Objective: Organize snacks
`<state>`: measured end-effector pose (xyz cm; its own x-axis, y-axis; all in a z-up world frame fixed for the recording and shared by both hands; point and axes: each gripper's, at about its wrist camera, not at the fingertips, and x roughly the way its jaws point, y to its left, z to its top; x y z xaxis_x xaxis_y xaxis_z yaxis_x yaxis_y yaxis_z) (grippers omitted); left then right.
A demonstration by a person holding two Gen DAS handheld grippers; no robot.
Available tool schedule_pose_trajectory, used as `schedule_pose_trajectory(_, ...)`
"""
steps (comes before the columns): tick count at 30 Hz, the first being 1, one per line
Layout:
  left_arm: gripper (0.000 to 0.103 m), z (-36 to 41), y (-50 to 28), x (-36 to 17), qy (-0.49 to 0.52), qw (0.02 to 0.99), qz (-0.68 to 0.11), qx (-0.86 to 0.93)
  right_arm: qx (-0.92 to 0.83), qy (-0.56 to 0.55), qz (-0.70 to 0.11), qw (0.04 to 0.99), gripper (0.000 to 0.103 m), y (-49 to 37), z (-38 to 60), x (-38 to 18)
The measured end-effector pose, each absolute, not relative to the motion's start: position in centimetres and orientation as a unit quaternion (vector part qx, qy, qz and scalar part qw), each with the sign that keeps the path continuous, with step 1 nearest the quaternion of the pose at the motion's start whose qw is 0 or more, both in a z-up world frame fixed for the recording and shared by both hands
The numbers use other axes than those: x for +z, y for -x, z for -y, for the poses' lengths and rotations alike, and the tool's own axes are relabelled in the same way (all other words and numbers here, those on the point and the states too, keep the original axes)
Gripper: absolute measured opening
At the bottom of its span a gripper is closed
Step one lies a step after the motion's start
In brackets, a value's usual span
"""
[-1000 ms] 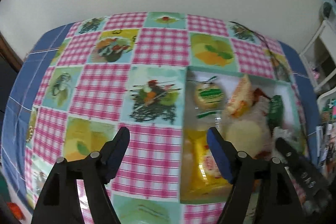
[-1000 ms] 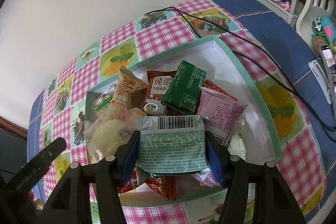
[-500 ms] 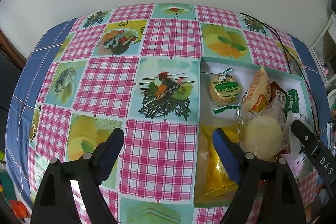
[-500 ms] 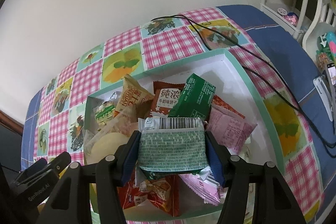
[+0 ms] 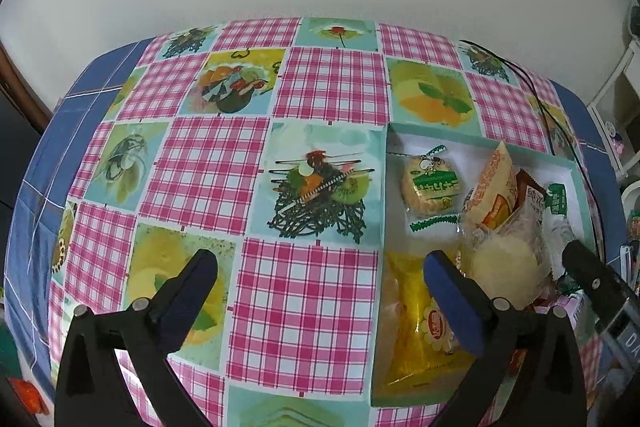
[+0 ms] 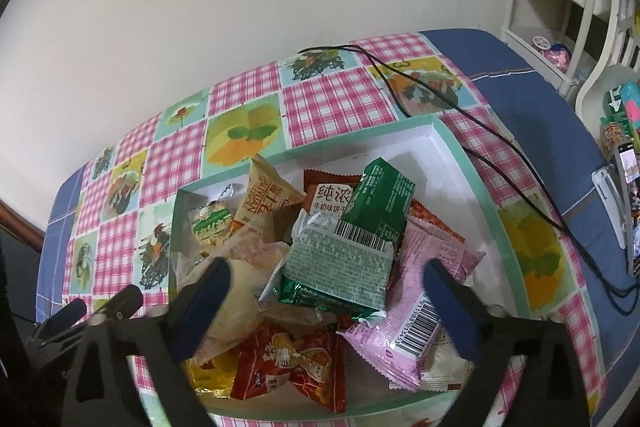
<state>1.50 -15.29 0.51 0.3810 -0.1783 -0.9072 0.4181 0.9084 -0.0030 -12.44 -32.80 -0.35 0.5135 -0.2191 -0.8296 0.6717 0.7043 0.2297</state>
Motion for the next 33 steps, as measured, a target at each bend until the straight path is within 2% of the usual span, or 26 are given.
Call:
schedule_pose_trajectory(11,0.103,14.7,-2.4,0.7,-0.098,0.837,-0.508,-0.178,-0.273,-0.257,-0.418,0.828,0.103,12.3,32.5,-0.6)
schedule_pose_trajectory(23,0.103,15.1,-1.4,1.6,-0.155,0.853,-0.484,-0.123,-0.269,-0.238,-0.422,0.832,0.103,12.1,30.9,-0.5)
schedule_pose_trajectory(33,0.103,13.5,-0.5,2.1,-0.155,0.852,-0.484,-0.127,-0.272,-0.223,-0.415,0.839,0.103,13.0,29.1,-0.4)
